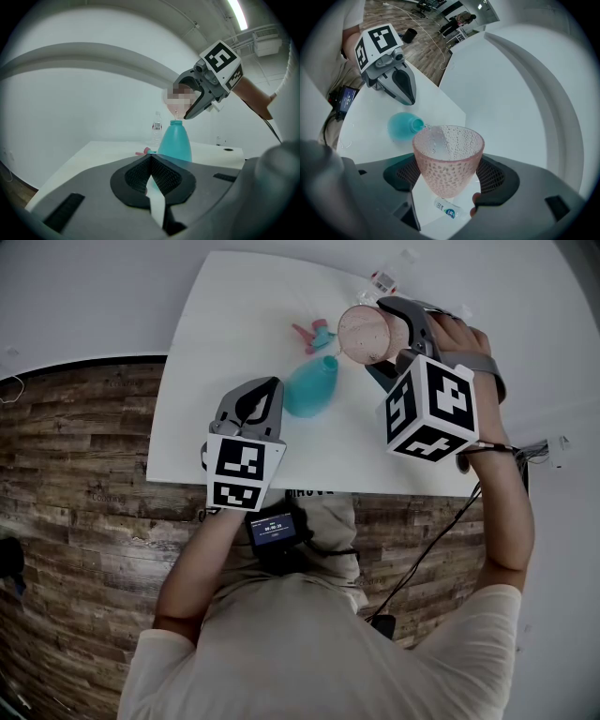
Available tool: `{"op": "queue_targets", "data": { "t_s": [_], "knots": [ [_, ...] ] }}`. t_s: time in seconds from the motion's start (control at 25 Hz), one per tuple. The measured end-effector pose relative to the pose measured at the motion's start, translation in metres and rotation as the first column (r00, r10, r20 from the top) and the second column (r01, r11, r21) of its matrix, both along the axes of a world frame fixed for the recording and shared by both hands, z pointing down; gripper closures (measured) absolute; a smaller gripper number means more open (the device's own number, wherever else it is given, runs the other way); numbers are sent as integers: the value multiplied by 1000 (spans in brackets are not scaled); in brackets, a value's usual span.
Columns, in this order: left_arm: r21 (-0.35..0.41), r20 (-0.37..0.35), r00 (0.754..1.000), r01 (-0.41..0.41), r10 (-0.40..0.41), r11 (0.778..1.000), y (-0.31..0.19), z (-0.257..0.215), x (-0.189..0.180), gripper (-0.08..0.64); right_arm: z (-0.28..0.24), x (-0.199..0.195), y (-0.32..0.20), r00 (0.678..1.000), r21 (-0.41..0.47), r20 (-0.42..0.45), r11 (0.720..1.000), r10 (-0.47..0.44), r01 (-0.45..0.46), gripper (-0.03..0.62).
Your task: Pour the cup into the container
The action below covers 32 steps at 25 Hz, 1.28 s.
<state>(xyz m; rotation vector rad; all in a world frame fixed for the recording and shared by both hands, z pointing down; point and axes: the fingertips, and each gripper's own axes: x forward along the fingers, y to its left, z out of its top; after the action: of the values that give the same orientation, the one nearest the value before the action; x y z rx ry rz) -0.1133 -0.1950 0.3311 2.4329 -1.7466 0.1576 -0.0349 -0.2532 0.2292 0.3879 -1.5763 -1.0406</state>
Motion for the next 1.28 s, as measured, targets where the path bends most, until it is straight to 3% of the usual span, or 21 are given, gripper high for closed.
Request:
{"op": "queue_targets", "data": {
  "t_s": [1.28],
  "knots": [
    [0,0,1000,1,-1,1000,0,1,-1,549,-8,-1,2,999,77,-45,996,-29,33,225]
  ]
}}
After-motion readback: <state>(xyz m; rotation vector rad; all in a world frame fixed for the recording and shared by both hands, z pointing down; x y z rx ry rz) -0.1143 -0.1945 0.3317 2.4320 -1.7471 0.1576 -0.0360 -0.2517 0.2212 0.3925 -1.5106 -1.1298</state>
